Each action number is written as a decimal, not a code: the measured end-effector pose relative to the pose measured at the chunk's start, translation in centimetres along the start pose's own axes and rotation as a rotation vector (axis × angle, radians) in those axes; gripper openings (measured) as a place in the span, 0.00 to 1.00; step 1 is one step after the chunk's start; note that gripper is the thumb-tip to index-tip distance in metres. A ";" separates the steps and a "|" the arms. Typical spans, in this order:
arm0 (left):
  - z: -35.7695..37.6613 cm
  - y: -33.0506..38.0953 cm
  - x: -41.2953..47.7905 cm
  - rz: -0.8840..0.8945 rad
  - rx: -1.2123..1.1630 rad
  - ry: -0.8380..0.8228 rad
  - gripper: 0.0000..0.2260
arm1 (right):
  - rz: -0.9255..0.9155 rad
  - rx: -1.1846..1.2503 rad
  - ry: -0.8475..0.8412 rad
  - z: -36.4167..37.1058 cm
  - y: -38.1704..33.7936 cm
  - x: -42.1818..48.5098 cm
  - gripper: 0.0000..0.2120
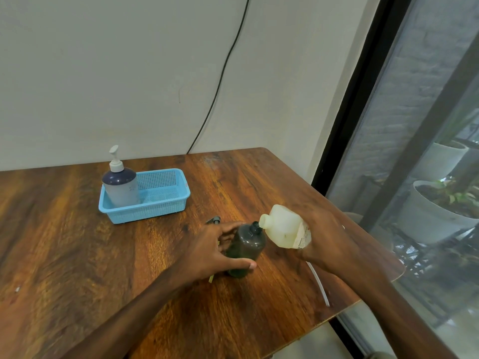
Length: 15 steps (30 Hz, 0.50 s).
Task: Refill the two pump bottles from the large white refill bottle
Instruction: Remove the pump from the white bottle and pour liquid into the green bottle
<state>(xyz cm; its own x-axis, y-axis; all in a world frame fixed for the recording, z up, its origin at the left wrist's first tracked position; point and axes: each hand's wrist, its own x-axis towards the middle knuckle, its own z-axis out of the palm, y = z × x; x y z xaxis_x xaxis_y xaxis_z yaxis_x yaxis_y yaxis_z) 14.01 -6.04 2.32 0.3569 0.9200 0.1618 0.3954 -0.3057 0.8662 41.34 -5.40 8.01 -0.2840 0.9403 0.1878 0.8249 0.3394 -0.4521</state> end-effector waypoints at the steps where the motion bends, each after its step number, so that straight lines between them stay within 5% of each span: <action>1: 0.0 -0.1 0.0 -0.001 0.001 0.001 0.35 | 0.003 -0.015 0.009 0.1 0.0 -0.1 0.34; 8: -0.1 -0.1 0.1 -0.007 0.006 -0.002 0.36 | 0.086 0.121 -0.027 0.4 0.7 0.4 0.30; 15: -0.1 -0.3 0.2 -0.010 0.006 -0.001 0.38 | -0.036 -0.011 0.042 -0.1 -0.7 -0.3 0.33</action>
<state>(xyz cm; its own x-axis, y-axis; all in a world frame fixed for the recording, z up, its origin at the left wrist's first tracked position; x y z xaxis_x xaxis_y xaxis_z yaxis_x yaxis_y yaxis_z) 13.90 -5.72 2.10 0.3536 0.9229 0.1524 0.4039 -0.2976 0.8651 40.85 -5.94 8.35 -0.2931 0.9253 0.2408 0.8197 0.3728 -0.4349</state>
